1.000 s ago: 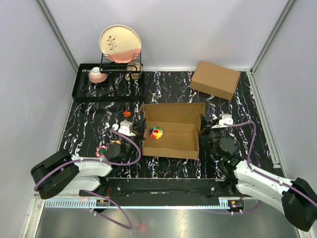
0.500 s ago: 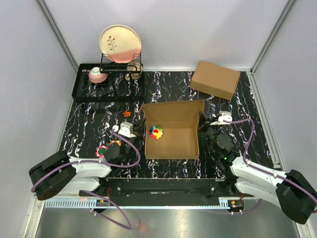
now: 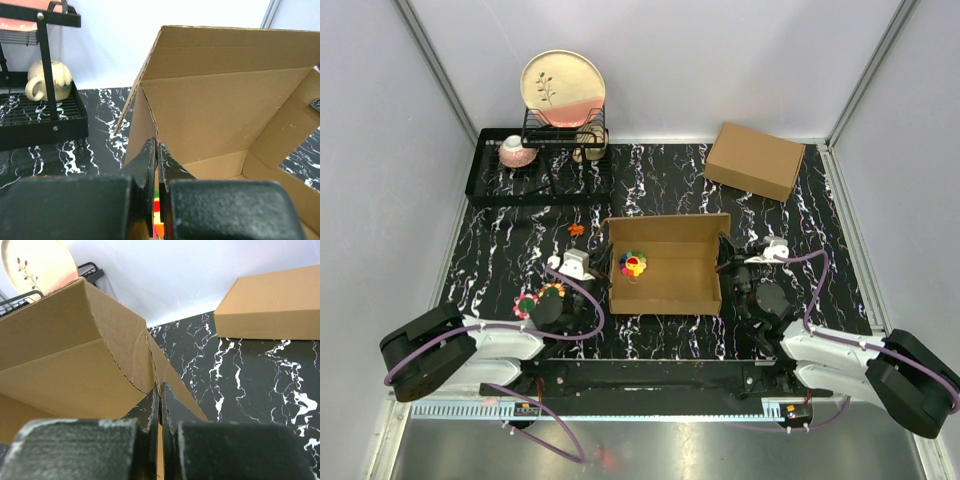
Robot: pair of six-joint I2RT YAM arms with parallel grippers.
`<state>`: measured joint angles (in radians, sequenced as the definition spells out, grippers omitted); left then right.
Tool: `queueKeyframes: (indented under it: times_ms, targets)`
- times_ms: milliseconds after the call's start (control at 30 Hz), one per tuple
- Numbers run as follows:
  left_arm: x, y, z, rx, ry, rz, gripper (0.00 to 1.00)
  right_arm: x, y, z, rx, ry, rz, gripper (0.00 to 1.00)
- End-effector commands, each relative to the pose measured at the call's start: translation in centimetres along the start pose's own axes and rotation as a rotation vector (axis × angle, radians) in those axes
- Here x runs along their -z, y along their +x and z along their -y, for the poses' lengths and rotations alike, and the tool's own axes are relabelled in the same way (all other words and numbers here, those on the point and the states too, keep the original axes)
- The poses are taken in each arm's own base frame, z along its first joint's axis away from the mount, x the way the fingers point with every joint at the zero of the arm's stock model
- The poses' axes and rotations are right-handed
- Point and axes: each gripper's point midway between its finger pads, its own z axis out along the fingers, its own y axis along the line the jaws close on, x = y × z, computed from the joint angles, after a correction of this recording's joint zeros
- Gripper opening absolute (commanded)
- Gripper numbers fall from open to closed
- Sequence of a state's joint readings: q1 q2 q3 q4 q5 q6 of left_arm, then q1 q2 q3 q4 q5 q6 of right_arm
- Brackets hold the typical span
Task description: Fold the paper box
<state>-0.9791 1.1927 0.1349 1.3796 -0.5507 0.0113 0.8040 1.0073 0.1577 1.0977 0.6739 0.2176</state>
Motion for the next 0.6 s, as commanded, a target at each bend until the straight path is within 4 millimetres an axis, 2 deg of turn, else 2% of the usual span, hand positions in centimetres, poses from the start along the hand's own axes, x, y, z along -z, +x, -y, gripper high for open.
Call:
queueKeyframes:
  times_ms: [0, 233, 300, 333, 400, 433, 500, 533, 567]
  targets:
    - [0.7, -5.2, 0.4, 0.144, 0.027, 0.209, 0.00, 2.1, 3.0, -0.5, -0.039, -0.041, -0.088, 0.00]
    - [1.5, -4.0, 0.5, 0.178, 0.033, 0.173, 0.00, 3.9, 4.3, 0.9, -0.020, -0.008, -0.139, 0.00]
    - [1.9, -3.7, 0.3, 0.179, 0.028, 0.165, 0.00, 4.2, 3.9, 1.1, -0.032, -0.008, -0.133, 0.00]
    - [2.1, -3.6, 0.3, 0.177, 0.028, 0.160, 0.00, 4.5, 4.4, 1.4, -0.013, 0.002, -0.156, 0.00]
    - [2.5, -3.4, 0.0, 0.173, 0.019, 0.155, 0.00, 4.7, 3.6, 1.5, -0.030, 0.002, -0.145, 0.01]
    - [2.7, -3.4, -0.1, 0.172, 0.017, 0.153, 0.00, 5.1, 4.4, 2.0, -0.011, 0.010, -0.179, 0.01]
    - [2.9, -3.3, -0.4, 0.175, 0.005, 0.150, 0.00, 5.4, 3.8, 2.1, -0.037, 0.009, -0.173, 0.02]
    - [3.1, -3.3, -0.3, 0.178, 0.006, 0.148, 0.00, 5.9, 4.8, 2.5, -0.014, 0.011, -0.215, 0.04]
    - [3.9, -2.3, -0.8, 0.165, 0.003, 0.122, 0.00, 6.1, 4.2, 2.1, -0.059, -0.006, -0.202, 0.06]
